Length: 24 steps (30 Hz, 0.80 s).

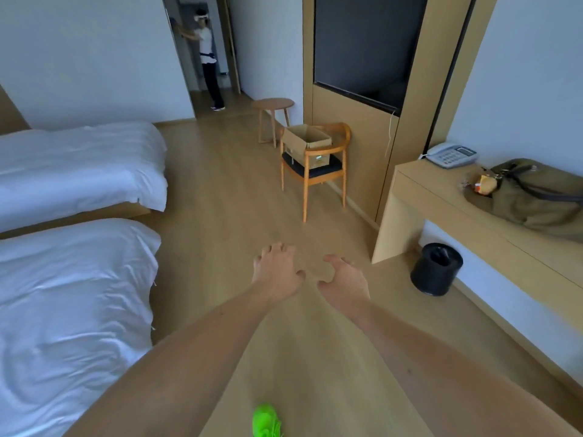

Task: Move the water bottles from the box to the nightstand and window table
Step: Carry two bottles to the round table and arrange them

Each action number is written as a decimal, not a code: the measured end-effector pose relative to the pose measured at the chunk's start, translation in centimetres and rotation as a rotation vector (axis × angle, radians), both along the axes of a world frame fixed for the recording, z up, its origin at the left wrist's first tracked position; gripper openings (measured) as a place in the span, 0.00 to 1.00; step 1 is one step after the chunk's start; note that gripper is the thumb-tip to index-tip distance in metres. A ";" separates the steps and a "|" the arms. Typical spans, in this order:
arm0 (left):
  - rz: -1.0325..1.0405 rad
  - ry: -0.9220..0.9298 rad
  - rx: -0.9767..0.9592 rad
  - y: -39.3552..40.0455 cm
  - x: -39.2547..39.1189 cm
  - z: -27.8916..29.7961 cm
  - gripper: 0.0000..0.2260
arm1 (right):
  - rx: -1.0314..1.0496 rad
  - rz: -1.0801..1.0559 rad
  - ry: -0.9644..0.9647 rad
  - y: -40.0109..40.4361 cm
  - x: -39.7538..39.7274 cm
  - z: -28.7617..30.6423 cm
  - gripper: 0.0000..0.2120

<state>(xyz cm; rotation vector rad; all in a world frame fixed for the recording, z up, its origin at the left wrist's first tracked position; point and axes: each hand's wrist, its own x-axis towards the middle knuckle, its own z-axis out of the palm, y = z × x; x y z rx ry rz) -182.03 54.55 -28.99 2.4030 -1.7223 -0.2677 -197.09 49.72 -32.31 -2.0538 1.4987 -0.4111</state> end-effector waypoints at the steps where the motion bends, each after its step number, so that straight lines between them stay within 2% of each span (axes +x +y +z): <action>1: -0.001 -0.002 -0.002 -1.8 1.5 -0.3 0.27 | -0.007 0.004 0.011 -1.8 1.3 -0.2 0.32; 7: 0.002 0.061 0.017 -12.3 10.5 -1.7 0.27 | 0.012 0.020 0.111 -11.9 9.8 -0.3 0.34; 14: -0.050 0.043 0.007 -22.2 19.4 -1.0 0.26 | 0.016 0.016 0.180 -21.3 18.9 0.9 0.35; 24: 0.034 0.038 0.012 -37.0 32.9 -3.6 0.27 | 0.070 0.093 0.184 -37.7 32.3 -2.3 0.33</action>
